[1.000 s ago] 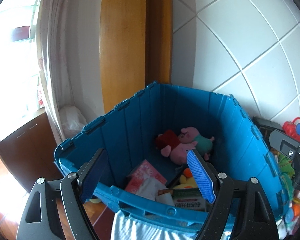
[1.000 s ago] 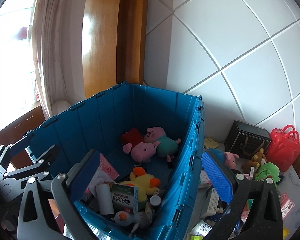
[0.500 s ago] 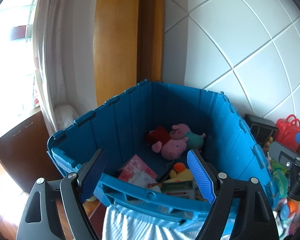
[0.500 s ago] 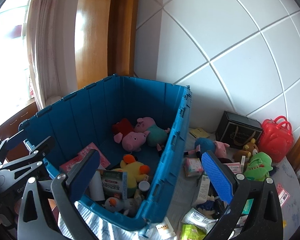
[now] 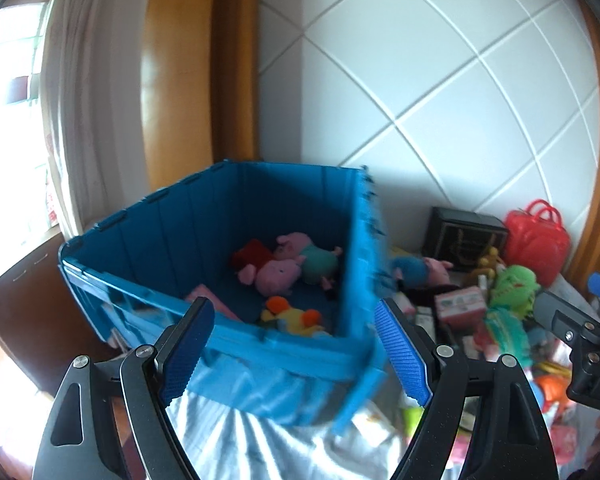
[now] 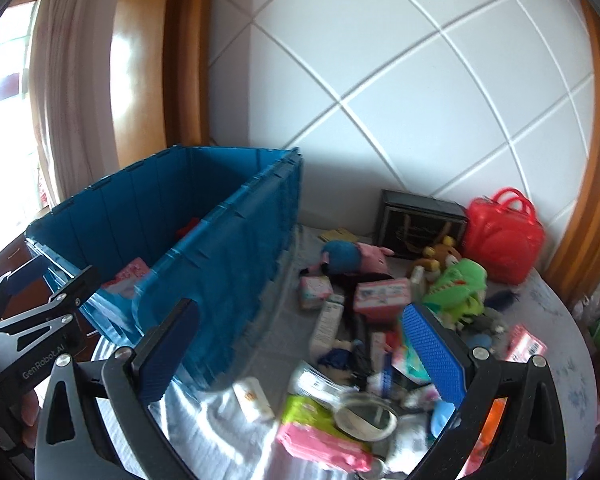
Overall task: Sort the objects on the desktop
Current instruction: 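Withdraw both open tools from the crate back over the table, then lower the open left gripper around the clear tape roll while the right reaches the pile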
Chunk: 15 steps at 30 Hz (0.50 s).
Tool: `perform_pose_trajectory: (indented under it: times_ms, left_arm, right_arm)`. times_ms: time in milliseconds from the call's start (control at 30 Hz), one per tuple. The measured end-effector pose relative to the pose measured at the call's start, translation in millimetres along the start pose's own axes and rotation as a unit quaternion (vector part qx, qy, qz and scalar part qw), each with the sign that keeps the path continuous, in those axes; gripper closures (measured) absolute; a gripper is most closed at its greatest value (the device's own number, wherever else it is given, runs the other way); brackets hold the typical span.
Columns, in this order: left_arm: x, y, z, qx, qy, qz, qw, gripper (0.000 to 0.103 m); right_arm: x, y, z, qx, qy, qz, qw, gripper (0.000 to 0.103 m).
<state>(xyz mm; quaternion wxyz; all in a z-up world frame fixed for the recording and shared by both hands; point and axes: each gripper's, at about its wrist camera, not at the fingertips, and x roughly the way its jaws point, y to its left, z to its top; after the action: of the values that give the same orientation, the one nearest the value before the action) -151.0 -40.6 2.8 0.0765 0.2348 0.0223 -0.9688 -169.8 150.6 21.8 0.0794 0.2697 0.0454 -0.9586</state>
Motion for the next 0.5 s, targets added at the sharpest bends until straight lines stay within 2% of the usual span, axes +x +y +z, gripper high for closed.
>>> perform_pose_trajectory:
  times_ms: [133, 333, 500]
  left_arm:
    - [-17.4, -50.3, -27.5, 0.016, 0.004, -0.013, 0.9998, 0.017]
    - [-18.2, -109.9, -72.3, 0.047, 0.062, -0.026, 0.9967, 0.017]
    - [-10.1, -137.2, -94.9, 0.072, 0.094, -0.031, 0.9924, 0.017]
  right_arm:
    - [-16.6, -55.9, -36.7, 0.02, 0.02, -0.016, 0.999, 0.0]
    - [-26.0, -128.0, -91.4, 0.066, 0.063, -0.04, 0.995, 0.0]
    - [-22.5, -170.9, -128.2, 0.099, 0.102, -0.063, 0.988, 0.0]
